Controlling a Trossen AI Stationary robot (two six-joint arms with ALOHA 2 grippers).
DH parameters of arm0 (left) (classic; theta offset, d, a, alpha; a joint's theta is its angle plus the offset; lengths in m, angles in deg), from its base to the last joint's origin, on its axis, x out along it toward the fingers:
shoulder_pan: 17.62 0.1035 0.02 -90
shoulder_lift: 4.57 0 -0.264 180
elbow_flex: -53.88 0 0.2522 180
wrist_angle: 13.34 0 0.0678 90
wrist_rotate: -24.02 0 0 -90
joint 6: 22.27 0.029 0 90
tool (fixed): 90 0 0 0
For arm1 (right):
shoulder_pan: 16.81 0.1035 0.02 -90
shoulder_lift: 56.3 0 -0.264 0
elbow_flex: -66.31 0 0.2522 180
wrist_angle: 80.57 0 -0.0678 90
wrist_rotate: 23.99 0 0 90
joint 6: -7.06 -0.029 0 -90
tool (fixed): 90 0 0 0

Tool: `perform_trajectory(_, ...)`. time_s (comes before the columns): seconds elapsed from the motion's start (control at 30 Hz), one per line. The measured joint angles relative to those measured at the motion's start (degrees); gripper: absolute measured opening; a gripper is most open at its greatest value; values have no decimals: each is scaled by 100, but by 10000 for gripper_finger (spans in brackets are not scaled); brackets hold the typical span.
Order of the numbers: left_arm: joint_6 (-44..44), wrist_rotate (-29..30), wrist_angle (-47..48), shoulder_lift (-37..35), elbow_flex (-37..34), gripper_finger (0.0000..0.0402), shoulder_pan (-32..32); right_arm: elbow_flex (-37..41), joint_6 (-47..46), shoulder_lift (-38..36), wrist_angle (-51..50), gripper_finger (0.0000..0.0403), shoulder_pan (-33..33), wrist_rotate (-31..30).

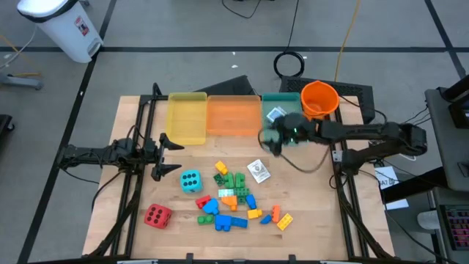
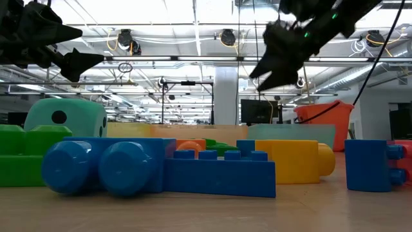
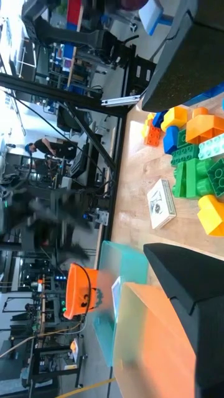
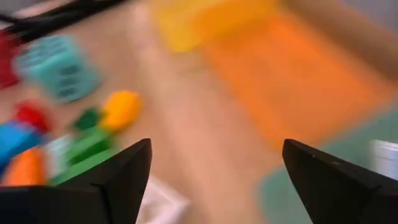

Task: Pick & Place Toys
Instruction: Put the brown game card into the green bin

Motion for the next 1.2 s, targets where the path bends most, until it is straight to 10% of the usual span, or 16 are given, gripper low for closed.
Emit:
perform_trajectory(0.37,-2,0,2,0,0,365,-1,2,151,1034,220,319,2327,-1219)
perform_trajectory(0.83,-1,0,2,0,0,365,0,4,-3,2249,53,18,2148,-1156)
perform_trajectory(1.2,0,0,4,0,0,365,0,-5,-545,1514,-2498,4,2158,-627)
